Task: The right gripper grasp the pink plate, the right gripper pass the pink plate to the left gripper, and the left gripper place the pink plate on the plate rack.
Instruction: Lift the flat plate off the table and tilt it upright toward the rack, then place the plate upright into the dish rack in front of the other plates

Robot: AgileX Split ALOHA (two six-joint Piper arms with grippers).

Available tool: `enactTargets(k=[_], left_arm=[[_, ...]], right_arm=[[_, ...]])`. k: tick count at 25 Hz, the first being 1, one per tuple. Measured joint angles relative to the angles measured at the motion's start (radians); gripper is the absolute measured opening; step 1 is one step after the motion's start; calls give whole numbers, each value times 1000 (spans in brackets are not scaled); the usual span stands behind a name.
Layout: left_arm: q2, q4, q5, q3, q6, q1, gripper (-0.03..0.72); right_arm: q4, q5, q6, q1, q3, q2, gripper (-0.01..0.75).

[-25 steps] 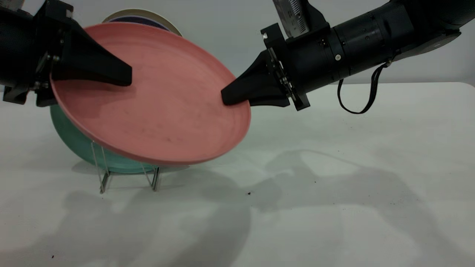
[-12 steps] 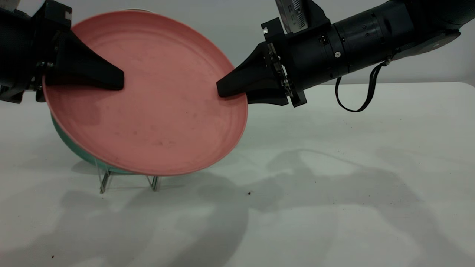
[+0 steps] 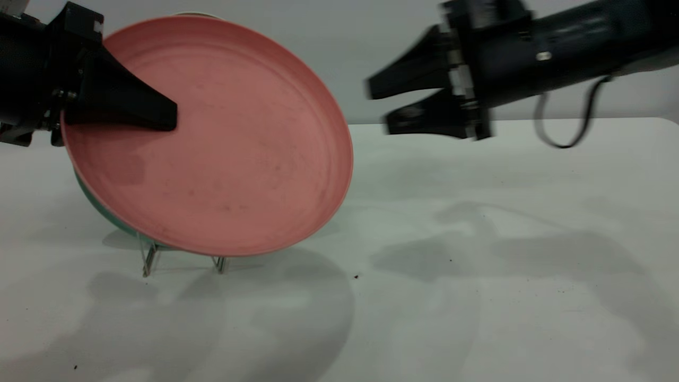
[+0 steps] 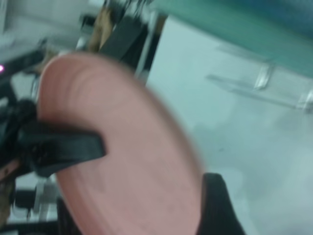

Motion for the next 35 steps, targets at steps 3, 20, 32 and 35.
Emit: enactTargets(k=[3, 20, 32, 35], left_arm=[[0, 38, 6, -17, 0, 0, 134], [2, 718, 239, -393, 48, 0, 134], [2, 790, 224, -469, 657, 0, 134], [2, 790, 144, -469, 694, 0, 134]], right_arm=[[-89, 0, 84, -80, 0, 0, 443], [-778, -249, 516, -170, 0, -5, 138], [-847, -269, 536, -170, 0, -5, 9], [-848, -264, 536, -170, 0, -5, 9]])
